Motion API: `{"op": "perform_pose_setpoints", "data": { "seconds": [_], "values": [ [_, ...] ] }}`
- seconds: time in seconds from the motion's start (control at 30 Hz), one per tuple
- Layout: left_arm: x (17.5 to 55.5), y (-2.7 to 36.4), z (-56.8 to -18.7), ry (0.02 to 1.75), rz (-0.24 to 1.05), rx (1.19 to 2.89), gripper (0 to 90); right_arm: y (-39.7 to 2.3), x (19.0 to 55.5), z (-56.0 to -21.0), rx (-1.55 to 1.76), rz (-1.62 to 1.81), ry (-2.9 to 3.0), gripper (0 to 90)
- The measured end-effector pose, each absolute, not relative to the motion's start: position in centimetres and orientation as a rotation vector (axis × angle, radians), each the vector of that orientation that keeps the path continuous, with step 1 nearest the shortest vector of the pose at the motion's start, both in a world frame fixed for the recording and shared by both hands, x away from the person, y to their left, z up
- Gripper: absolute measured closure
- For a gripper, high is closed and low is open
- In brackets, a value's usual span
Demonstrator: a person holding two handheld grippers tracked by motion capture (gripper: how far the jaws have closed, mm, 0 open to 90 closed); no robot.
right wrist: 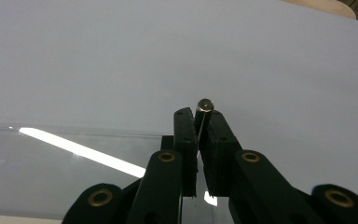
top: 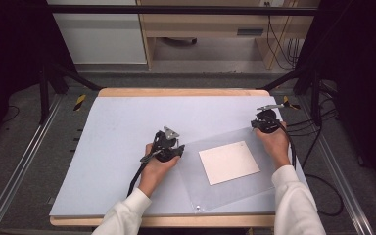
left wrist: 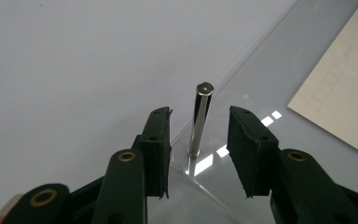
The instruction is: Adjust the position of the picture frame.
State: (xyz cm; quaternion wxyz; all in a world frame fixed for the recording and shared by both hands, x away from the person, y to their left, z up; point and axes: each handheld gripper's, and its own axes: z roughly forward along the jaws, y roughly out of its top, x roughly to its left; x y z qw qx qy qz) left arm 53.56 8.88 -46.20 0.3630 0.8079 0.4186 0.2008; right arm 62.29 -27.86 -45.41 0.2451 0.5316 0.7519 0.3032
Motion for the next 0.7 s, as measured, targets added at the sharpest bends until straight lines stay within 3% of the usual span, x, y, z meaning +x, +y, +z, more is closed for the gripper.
{"op": "perform_pose_setpoints", "data": {
  "seconds": [0.7],
  "values": [
    [54.15,8.78,-46.05,1.062,0.509,2.072,82.6,-27.80,62.30,-45.31,1.446,0.813,2.065,85.4]
  ]
}}
